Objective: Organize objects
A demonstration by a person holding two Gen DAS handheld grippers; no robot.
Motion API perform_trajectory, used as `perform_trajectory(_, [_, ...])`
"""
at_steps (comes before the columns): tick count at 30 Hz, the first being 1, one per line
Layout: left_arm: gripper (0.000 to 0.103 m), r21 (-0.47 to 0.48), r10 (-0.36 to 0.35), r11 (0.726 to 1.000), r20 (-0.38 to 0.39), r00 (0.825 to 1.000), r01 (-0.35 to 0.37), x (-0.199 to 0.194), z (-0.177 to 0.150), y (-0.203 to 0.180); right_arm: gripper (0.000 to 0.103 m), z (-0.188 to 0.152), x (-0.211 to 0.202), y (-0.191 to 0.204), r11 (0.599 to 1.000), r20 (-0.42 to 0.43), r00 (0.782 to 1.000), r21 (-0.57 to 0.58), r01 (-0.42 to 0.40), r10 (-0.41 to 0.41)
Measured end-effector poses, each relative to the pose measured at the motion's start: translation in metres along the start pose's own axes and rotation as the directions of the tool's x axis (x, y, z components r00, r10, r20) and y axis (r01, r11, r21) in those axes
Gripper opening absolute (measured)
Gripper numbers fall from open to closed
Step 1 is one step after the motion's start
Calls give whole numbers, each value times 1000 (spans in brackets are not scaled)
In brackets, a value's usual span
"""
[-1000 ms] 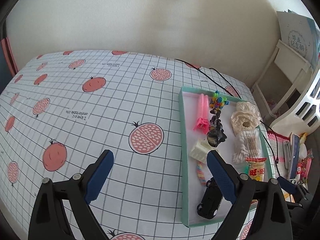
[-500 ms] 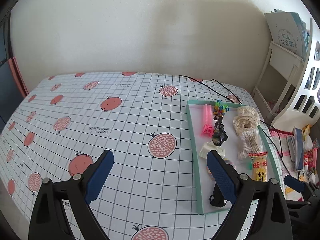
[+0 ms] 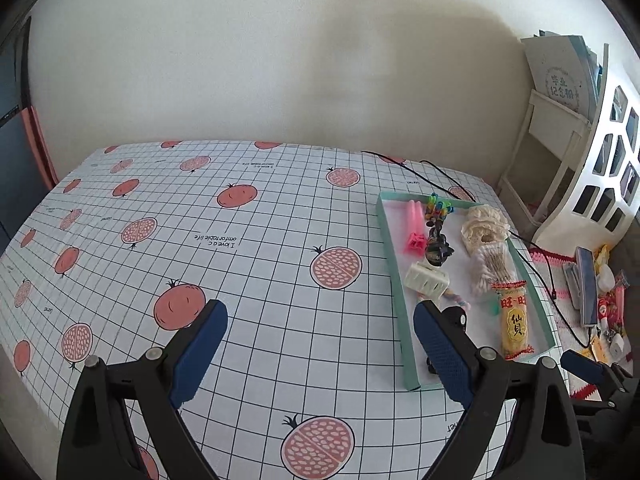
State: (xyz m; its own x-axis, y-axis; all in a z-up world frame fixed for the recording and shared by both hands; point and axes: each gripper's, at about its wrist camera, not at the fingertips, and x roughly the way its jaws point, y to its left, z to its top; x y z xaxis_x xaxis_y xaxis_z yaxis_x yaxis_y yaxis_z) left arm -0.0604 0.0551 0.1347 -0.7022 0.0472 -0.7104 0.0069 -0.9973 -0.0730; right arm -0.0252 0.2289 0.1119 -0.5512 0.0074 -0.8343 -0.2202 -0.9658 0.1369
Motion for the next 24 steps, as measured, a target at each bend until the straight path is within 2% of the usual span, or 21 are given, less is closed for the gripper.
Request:
perform_trajectory(6, [95,14,7,1000,-18,1000,-7,1,-26,4,103,-23,3,-2,1000,-3,1000,29,4,-4])
perform_trajectory(12, [95,7,13,1000,-48,999,-13,9,-56,15,103,-47,13,-1,999,-9,999,10,38,-38])
perform_trajectory(20, [95,-9,22,1000,-122,992,-23,29,-91,24,103,-74,33,-8,998,-47,997,16,64,-64])
perform_trajectory(24, [95,5,51,999,-160,986,-51,41,-105,28,103,-86,43,-10,995,-65,993,-2,95,-95])
